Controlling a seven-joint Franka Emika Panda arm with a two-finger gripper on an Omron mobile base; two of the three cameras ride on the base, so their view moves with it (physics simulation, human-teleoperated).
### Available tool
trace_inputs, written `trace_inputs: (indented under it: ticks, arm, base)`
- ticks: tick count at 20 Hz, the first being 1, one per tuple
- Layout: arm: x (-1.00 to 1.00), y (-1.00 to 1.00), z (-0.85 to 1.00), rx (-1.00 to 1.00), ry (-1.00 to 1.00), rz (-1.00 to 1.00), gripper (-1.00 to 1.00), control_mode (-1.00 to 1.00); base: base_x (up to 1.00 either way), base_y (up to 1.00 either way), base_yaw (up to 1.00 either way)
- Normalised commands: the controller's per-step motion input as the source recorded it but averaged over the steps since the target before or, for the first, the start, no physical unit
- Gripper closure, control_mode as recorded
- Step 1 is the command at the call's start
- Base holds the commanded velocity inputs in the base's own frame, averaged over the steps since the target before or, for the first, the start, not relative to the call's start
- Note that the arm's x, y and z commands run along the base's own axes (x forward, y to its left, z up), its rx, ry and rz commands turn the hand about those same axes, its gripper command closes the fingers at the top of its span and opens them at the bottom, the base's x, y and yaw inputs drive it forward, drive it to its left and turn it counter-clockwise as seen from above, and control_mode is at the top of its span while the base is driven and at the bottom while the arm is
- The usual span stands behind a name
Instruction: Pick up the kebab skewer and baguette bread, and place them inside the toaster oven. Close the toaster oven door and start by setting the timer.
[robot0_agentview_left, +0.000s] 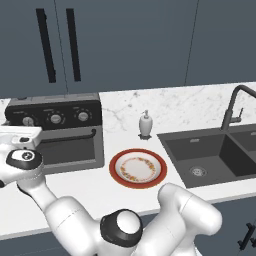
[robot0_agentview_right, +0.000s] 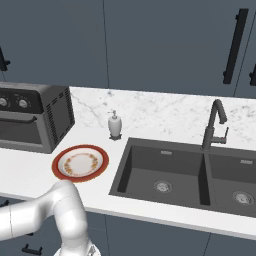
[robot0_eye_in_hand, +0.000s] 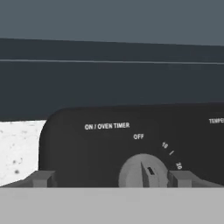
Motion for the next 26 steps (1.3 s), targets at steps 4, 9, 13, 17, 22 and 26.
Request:
trace_inputs:
  ticks: [4, 9, 13, 17, 22, 26]
  arm:
    - [0.0, 0.0, -0.01, 0.0, -0.03, 0.0, -1.0, -1.0]
    - [0.15, -0.17, -0.02, 0.0, 0.0, 0.0, -1.0, -1.0]
    - [0.2, -0.2, -0.01, 0.01, 0.0, 0.01, -1.0, -1.0]
    - [0.16, -0.02, 0.0, 0.03, 0.0, 0.03, -1.0, -1.0]
    - [0.02, -0.15, 0.0, 0.03, 0.0, 0.03, -1.0, -1.0]
    - [0.0, -0.29, 0.0, 0.03, 0.0, 0.02, -1.0, -1.0]
  base:
    - [0.0, 0.0, 0.0]
    - [0.0, 0.0, 0.0]
    - [0.0, 0.0, 0.0]
    - [0.0, 0.0, 0.0]
    - [0.0, 0.0, 0.0]
    - [0.0, 0.0, 0.0]
